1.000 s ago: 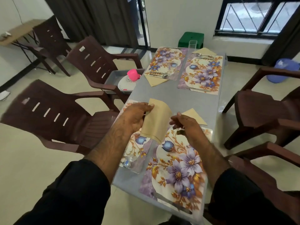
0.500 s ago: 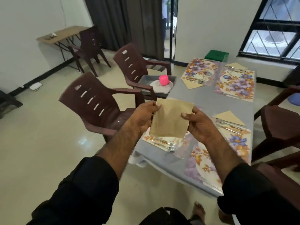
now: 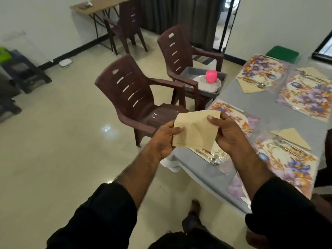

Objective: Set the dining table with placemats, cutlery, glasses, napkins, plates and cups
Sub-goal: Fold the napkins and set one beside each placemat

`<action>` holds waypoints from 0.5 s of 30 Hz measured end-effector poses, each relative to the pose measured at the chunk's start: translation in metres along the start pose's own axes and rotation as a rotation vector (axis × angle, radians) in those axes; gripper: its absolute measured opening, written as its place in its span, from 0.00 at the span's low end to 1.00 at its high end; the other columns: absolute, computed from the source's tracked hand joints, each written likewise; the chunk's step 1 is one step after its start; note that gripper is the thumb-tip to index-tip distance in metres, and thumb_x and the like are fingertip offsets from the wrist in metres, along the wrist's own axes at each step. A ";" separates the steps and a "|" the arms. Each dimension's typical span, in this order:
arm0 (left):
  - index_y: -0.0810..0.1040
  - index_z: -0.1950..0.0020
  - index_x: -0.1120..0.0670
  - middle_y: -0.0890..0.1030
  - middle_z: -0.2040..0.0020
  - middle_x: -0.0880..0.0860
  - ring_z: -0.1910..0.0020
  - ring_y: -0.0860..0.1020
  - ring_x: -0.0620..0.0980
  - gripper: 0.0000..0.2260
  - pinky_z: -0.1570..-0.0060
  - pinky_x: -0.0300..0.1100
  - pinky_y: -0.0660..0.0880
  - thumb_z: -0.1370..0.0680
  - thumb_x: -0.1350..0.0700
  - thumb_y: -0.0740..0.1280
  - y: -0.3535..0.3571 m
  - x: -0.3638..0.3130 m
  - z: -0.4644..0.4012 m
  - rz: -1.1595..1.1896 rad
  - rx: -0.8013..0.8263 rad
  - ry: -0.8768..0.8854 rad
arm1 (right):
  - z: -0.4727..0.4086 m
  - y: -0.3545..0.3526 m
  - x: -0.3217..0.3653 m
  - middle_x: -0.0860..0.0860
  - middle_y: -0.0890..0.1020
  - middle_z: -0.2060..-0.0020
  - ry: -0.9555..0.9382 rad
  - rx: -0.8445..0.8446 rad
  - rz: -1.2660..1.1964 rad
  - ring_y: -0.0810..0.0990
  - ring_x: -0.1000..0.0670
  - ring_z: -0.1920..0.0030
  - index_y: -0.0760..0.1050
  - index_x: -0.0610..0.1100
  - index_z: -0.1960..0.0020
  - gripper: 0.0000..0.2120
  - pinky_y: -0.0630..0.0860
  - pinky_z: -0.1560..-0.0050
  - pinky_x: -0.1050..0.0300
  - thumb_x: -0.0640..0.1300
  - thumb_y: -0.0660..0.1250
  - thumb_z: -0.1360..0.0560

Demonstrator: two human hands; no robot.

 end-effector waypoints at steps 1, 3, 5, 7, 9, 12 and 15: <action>0.80 0.29 0.58 0.86 0.38 0.58 0.43 0.85 0.58 0.15 0.46 0.55 0.84 0.16 0.63 0.67 -0.002 -0.003 -0.005 -0.019 -0.010 0.001 | -0.009 0.006 -0.002 0.42 0.87 0.44 0.015 0.018 0.044 0.86 0.41 0.45 0.78 0.38 0.35 0.21 0.84 0.44 0.45 0.33 0.75 0.26; 0.81 0.31 0.59 0.86 0.38 0.60 0.41 0.84 0.61 0.13 0.46 0.56 0.83 0.15 0.63 0.65 -0.011 -0.008 -0.016 -0.067 -0.077 -0.023 | -0.026 0.011 -0.007 0.42 0.87 0.48 0.040 -0.017 0.247 0.86 0.39 0.46 0.80 0.37 0.39 0.18 0.84 0.47 0.46 0.32 0.77 0.27; 0.83 0.34 0.60 0.87 0.41 0.60 0.43 0.84 0.61 0.12 0.48 0.53 0.83 0.14 0.65 0.63 -0.025 -0.015 -0.029 -0.132 -0.179 -0.040 | -0.047 0.012 -0.004 0.45 0.87 0.54 0.000 -0.073 0.411 0.87 0.42 0.51 0.82 0.38 0.43 0.15 0.84 0.57 0.54 0.32 0.78 0.29; 0.84 0.35 0.58 0.88 0.43 0.57 0.45 0.85 0.58 0.13 0.52 0.50 0.82 0.14 0.64 0.63 -0.030 -0.026 -0.043 -0.141 -0.217 -0.052 | -0.067 0.017 0.006 0.49 0.87 0.55 -0.077 -0.086 0.550 0.86 0.45 0.52 0.84 0.42 0.47 0.13 0.85 0.54 0.54 0.35 0.81 0.30; 0.84 0.36 0.57 0.88 0.45 0.57 0.46 0.86 0.58 0.13 0.53 0.50 0.83 0.14 0.64 0.62 -0.032 -0.039 -0.053 -0.111 -0.250 -0.059 | -0.085 0.022 0.016 0.50 0.87 0.53 -0.121 -0.104 0.695 0.86 0.46 0.51 0.84 0.46 0.49 0.12 0.85 0.48 0.49 0.39 0.82 0.29; 0.84 0.35 0.55 0.87 0.42 0.58 0.41 0.85 0.62 0.13 0.42 0.60 0.83 0.14 0.62 0.63 -0.033 -0.054 -0.064 -0.079 -0.274 -0.074 | -0.106 0.032 0.030 0.50 0.86 0.51 -0.130 -0.119 0.765 0.85 0.46 0.50 0.84 0.46 0.47 0.12 0.85 0.47 0.46 0.41 0.81 0.28; 0.83 0.33 0.54 0.87 0.41 0.58 0.40 0.84 0.62 0.14 0.40 0.66 0.82 0.15 0.61 0.63 -0.037 -0.066 -0.072 -0.052 -0.271 -0.079 | -0.116 0.050 0.045 0.53 0.86 0.50 -0.140 -0.108 0.672 0.85 0.47 0.48 0.82 0.50 0.46 0.10 0.84 0.52 0.52 0.42 0.78 0.25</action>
Point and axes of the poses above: each hand's wrist, its own z-axis away from the middle knuckle, its own y-axis out of the palm, x = y × z, the point moved 10 cm from there along -z, towards the middle knuckle
